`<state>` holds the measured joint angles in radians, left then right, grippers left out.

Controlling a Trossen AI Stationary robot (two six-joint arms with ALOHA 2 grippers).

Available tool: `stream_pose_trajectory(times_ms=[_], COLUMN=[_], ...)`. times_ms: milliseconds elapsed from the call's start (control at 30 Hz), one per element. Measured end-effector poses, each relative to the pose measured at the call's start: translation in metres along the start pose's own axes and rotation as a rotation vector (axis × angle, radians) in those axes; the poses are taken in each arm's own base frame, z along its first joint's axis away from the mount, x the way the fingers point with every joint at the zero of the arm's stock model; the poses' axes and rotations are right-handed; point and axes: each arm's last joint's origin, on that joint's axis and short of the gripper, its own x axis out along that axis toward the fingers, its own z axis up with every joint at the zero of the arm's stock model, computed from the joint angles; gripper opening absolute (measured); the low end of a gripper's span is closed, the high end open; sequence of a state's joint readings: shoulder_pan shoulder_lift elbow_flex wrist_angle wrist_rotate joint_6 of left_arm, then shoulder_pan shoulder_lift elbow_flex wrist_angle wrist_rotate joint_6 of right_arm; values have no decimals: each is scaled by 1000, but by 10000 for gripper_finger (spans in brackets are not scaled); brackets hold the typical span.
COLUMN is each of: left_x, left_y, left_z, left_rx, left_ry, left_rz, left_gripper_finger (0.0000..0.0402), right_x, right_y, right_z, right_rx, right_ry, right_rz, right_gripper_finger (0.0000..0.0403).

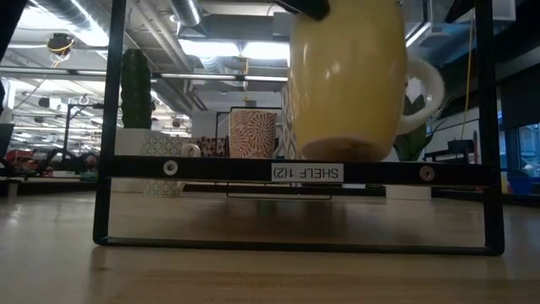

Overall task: Place coffee mugs
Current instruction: Put the yellow mug on the shelf, then put the red and white mug on the shelf

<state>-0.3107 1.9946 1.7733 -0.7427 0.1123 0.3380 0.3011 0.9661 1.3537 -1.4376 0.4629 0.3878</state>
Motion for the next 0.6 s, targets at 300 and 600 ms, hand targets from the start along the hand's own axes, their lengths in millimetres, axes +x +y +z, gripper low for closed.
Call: stream_pose_trajectory(times_ms=[300,600], left_x=[0,0], left_y=[1,0], left_z=[0,1], left_rx=[10,6], left_ry=[4,-6], left_rz=[18,2], left_gripper_finger=[102,102], right_x=[0,0], right_y=[0,0], right_z=[0,0], right_rx=[0,0], right_ry=[0,0], right_rz=[0,0], right_gripper_finger=[150,150])
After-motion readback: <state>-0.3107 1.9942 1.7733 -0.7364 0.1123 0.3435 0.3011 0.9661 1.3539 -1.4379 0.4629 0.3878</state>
